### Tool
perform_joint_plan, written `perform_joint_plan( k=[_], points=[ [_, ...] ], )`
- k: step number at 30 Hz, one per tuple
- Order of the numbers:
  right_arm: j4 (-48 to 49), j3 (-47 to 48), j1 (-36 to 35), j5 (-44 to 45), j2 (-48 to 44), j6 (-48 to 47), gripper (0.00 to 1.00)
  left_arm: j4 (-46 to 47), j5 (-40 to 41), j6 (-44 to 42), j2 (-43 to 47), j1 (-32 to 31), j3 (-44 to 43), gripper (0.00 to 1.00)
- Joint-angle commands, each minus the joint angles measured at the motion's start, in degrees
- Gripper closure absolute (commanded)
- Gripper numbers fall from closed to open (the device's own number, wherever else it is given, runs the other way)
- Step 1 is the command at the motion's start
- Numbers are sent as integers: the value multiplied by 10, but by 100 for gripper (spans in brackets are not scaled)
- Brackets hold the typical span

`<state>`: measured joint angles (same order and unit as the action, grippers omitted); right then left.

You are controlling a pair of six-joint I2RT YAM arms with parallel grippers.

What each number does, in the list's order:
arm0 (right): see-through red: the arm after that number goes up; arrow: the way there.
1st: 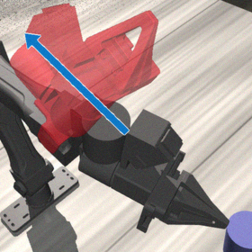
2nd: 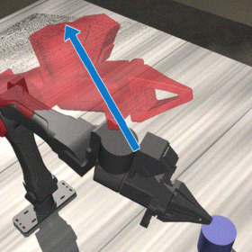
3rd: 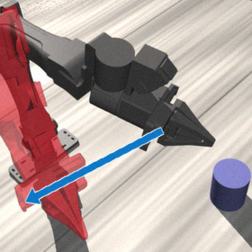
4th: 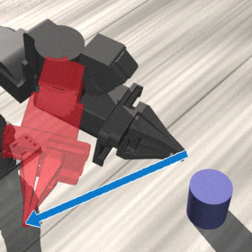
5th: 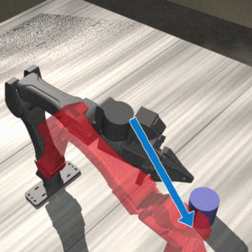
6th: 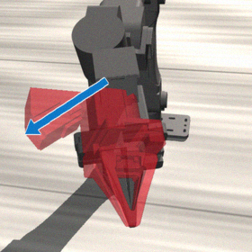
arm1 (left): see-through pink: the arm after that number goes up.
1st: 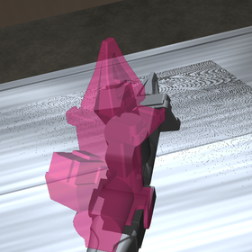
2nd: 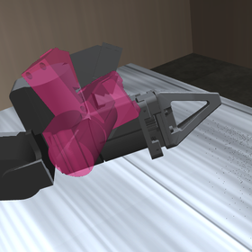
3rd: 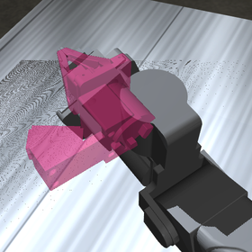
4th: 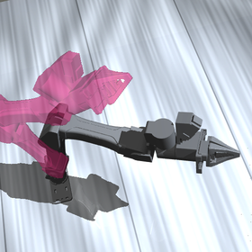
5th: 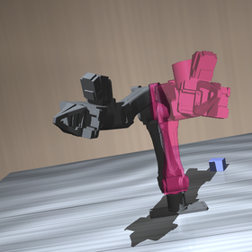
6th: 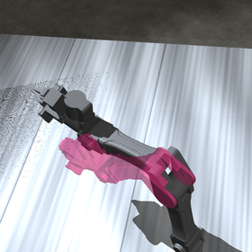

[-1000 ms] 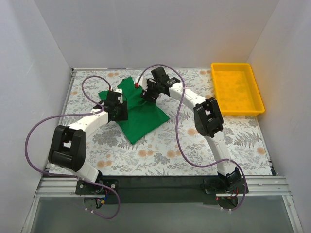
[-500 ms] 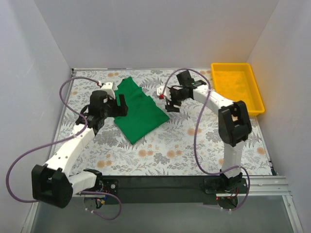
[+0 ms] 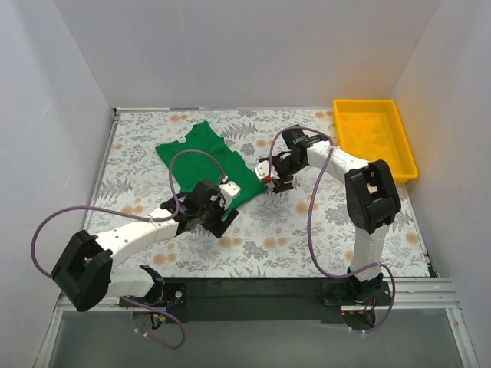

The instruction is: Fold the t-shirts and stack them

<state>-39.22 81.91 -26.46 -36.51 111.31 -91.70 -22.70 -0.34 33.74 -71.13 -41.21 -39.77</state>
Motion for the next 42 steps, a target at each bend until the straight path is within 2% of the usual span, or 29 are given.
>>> perform_joint_plan(
  k=[1,3,12,18,25,30,31,33,34,35,37,40,42],
  points=[
    [-7,21,2,-30,1,-9,22,12,77,-37,-24,-13,3,24],
    [-7,16,2,-36,1,-8,23,26,105,-39,-49,-16,2,27],
    [-3,6,-19,-55,9,-12,26,50,135,-42,-110,-27,12,41],
    [6,33,-40,-23,47,-5,31,67,181,-38,-108,-27,21,62],
    [13,56,-47,13,90,10,38,80,175,-41,-93,-27,34,67],
    [54,56,-54,35,105,47,53,90,163,-47,-96,-27,43,70],
    [56,56,-54,41,106,52,64,92,160,-49,-96,-27,44,71],
    [56,52,-54,47,108,52,76,97,142,-53,-96,-27,50,75],
    [57,43,-54,50,107,50,95,98,134,-53,-97,-27,51,78],
    [56,34,-54,50,100,48,99,97,129,-55,-97,-27,51,80],
    [56,-1,-54,50,85,39,99,96,108,-63,-97,-27,51,84],
    [35,-63,-51,56,16,33,99,79,56,-60,-89,-31,41,90],
    [12,-103,-46,62,-19,14,99,67,19,-53,-75,-54,34,94]
  ],
)
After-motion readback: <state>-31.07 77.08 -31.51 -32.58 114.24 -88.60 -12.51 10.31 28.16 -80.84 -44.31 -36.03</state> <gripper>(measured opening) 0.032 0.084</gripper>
